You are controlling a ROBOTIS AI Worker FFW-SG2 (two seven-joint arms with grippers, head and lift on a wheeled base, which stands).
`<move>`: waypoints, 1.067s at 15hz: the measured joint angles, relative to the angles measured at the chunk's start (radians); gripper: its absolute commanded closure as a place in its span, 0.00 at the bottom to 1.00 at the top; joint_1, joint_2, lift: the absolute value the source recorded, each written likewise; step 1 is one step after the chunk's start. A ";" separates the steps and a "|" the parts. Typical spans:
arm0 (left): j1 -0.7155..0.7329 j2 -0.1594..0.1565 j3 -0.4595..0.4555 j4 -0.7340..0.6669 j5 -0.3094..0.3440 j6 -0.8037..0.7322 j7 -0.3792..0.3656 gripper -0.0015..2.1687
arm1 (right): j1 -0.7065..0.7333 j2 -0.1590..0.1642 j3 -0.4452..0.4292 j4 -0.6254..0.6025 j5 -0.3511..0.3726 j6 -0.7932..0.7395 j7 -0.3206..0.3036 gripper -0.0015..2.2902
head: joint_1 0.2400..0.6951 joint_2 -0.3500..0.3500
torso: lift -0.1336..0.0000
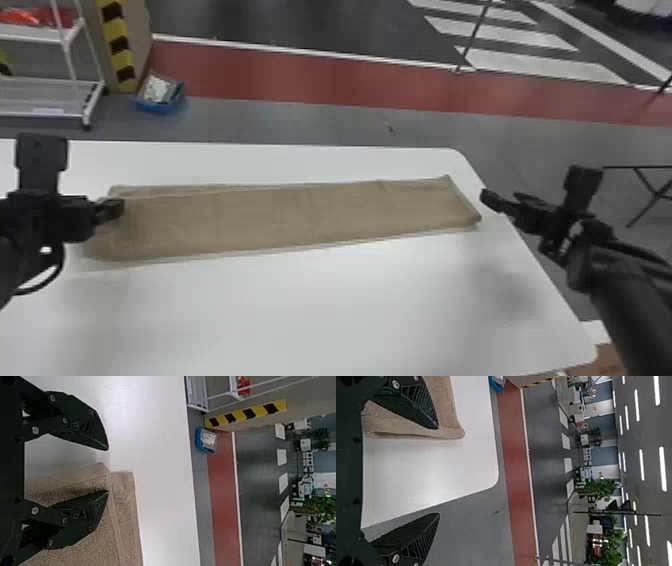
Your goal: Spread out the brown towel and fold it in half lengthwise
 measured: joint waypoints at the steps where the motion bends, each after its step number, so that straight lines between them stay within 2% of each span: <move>1: 0.000 0.001 0.001 0.000 0.002 0.003 -0.001 0.45 | 0.000 0.001 0.000 0.000 0.000 0.000 0.000 0.05 | 1.00 0.14 | 0.04; 9: 0.023 -0.001 0.004 -0.029 0.018 -0.005 0.018 0.45 | 0.002 0.000 0.000 0.000 0.001 0.006 0.001 0.05 | 1.00 0.13 | 0.04; 16: 0.094 0.008 0.036 -0.193 0.044 -0.017 0.028 0.45 | 0.004 -0.001 -0.002 -0.001 -0.004 0.008 0.001 0.05 | 1.00 0.12 | 0.04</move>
